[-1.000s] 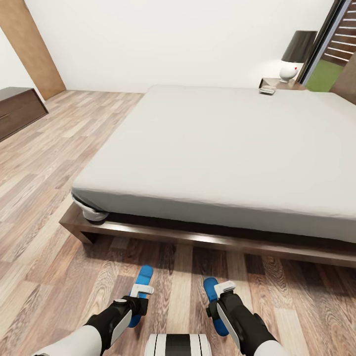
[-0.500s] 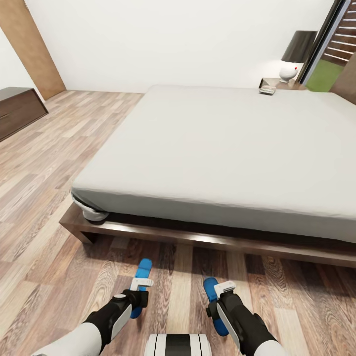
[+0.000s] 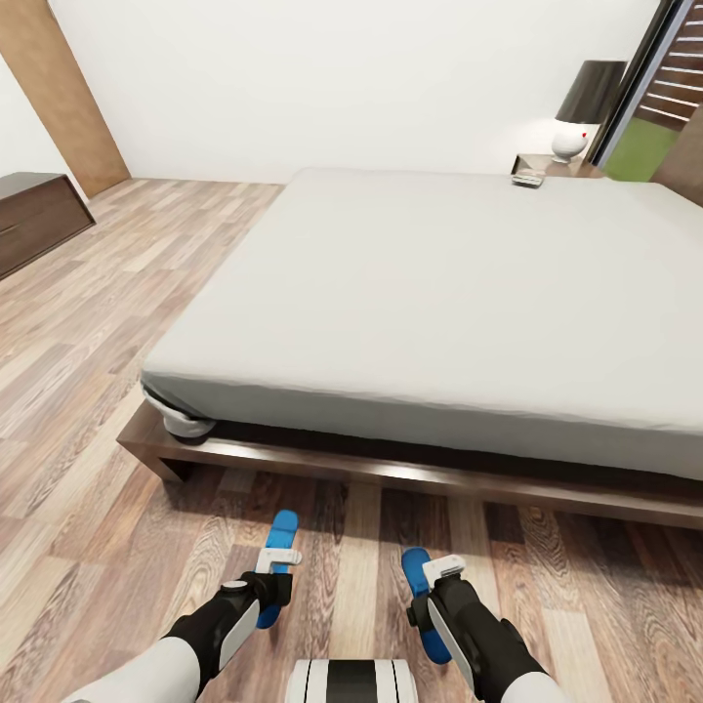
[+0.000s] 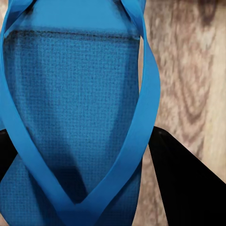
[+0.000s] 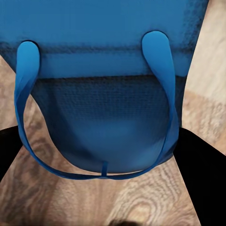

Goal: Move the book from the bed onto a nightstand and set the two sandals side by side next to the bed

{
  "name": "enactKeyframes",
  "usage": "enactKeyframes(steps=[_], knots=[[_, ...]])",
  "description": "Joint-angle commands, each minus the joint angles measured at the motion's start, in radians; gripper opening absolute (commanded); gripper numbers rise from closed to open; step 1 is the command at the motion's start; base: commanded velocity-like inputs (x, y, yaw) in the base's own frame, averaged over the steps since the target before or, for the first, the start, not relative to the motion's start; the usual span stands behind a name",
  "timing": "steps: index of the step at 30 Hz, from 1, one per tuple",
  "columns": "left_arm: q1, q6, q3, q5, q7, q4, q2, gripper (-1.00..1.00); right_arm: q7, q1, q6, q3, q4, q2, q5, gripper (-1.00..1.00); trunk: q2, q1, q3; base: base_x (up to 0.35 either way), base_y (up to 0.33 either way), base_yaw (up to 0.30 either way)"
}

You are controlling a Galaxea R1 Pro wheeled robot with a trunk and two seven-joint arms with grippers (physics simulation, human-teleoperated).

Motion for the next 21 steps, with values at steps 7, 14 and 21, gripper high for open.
enactKeyframes(steps=[7,14,21], knots=[[0.0,0.005,-0.005,0.007,-0.001,-0.002,0.001,-1.0,-0.003,0.0,0.006,0.003,-0.001,0.0,0.002,-1.0,0.0,0.0,-0.001,0.026,0.001,0.0],[0.0,0.004,-0.005,0.007,-0.001,-0.002,0.001,-1.0,-0.003,0.0,0.005,0.005,-0.01,0.001,0.002,-1.0,0.0,0.0,-0.001,0.007,0.0,0.0],[0.0,0.004,-0.005,0.007,-0.001,-0.002,0.001,-1.0,-0.002,0.002,0.08,0.009,-0.082,0.001,0.0,-1.0,0.0,0.0,-0.001,0.0,0.0,0.0]])
